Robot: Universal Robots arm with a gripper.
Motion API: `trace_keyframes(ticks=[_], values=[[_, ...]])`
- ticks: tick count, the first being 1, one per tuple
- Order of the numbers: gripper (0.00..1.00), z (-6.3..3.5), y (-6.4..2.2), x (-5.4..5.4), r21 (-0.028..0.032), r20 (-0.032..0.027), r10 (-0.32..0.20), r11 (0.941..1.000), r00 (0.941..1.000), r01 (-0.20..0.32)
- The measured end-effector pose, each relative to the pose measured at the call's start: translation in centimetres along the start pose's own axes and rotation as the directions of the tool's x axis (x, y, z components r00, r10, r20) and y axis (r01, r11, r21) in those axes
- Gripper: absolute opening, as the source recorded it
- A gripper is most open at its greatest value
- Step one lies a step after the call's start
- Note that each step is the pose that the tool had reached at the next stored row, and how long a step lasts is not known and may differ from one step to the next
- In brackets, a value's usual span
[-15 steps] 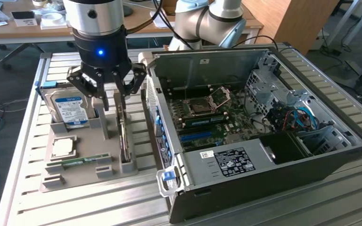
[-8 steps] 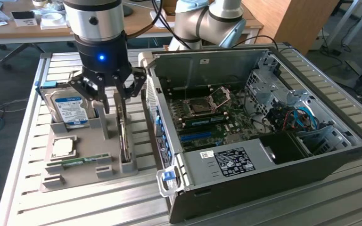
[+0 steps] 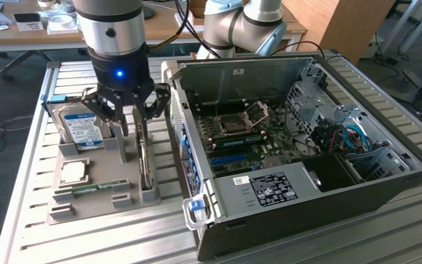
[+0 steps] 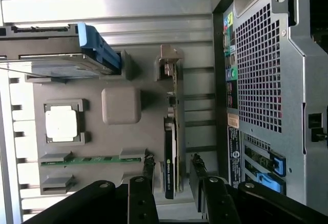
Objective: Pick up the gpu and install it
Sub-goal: 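Pick up the gpu and move the gpu toward the slot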
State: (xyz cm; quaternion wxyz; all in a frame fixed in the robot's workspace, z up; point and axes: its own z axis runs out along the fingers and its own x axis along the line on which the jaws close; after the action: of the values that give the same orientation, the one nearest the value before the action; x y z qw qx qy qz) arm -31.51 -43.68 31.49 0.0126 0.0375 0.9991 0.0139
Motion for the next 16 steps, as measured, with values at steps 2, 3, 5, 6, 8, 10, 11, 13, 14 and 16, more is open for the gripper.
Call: trace_keyframes(ticks=[2, 3, 5, 6, 8, 10, 11, 13, 14, 16], values=[[0.41, 0.34, -0.01, 0.0, 0.0003, -0.0002, 0.0, 1.0, 1.0, 0.0], [0.41, 0.53, -0.02, 0.0, 0.0001, -0.0001, 0.0, 1.0, 1.0, 0.0], [0.41, 0.9, -0.03, 0.0, 0.0002, -0.0002, 0.0, 1.0, 1.0, 0.0], [0.41, 1.08, -0.03, 0.0, 0.0002, -0.0002, 0.0, 1.0, 1.0, 0.0], [0.41, 1.44, -0.04, 0.0, 0.0002, -0.0002, 0.0, 1.0, 1.0, 0.0], [0.41, 1.8, -0.05, 0.0, 0.0001, -0.0001, 0.0, 1.0, 1.0, 0.0], [0.41, 2.0, -0.06, 0.1, 0.0002, -0.0002, 0.0, 1.0, 1.0, 0.0], [0.41, 2.26, -0.07, 0.1, 0.0003, -0.0002, 0.0, 1.0, 1.0, 0.0], [0.41, 2.37, -0.07, 0.1, 0.0002, -0.0001, 0.0, 1.0, 1.0, 0.0], [0.41, 2.51, -0.06, 0.0, 0.0002, -0.0003, 0.0, 1.0, 1.0, 0.0]])
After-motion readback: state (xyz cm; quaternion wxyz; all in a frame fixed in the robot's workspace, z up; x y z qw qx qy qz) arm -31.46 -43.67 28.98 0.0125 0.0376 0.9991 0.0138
